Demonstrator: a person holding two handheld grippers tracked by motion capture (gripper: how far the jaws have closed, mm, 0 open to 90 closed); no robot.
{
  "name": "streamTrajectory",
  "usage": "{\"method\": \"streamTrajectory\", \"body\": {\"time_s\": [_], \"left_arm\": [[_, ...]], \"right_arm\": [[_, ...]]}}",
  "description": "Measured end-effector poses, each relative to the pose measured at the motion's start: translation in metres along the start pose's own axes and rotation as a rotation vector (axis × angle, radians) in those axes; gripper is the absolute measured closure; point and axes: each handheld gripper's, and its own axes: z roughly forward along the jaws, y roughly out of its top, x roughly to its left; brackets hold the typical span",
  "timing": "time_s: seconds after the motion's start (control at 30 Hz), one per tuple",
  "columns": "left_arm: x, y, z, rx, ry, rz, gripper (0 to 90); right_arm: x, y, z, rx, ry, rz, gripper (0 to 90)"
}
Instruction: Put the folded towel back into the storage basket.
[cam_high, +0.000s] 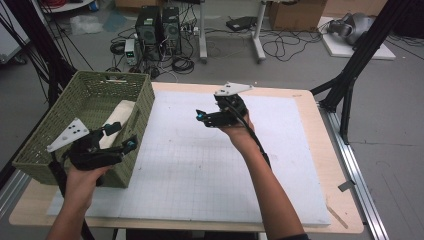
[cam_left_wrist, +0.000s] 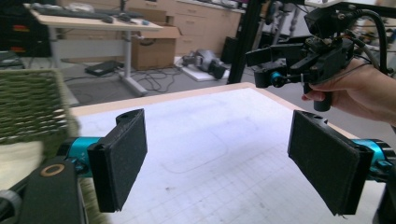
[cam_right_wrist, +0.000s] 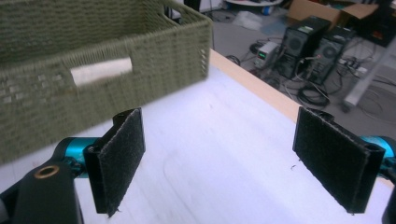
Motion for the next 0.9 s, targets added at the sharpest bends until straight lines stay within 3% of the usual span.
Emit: {"method": "streamTrajectory", "body": {"time_s": [0.4, 0.6, 0.9], "left_arm": [[-0.022, -0.010, 0.036, 0.027, -0.121, 0.085, 22.2], [-0.029, -0.021, 0.049, 0.042, -0.140, 0.090, 21.6], [-0.039, -0.042, 0.066, 0.062, -0.135, 0.104, 18.2]], "right_arm": [[-0.011, -0.054, -0.061, -0.026, -0.071, 0.066, 15.5], [-0.015, -0.079, -0.087, -0.062, -0.126, 0.075, 15.5], [-0.021, -0.111, -0.112, -0.080, -0.172, 0.112, 15.5]]}}
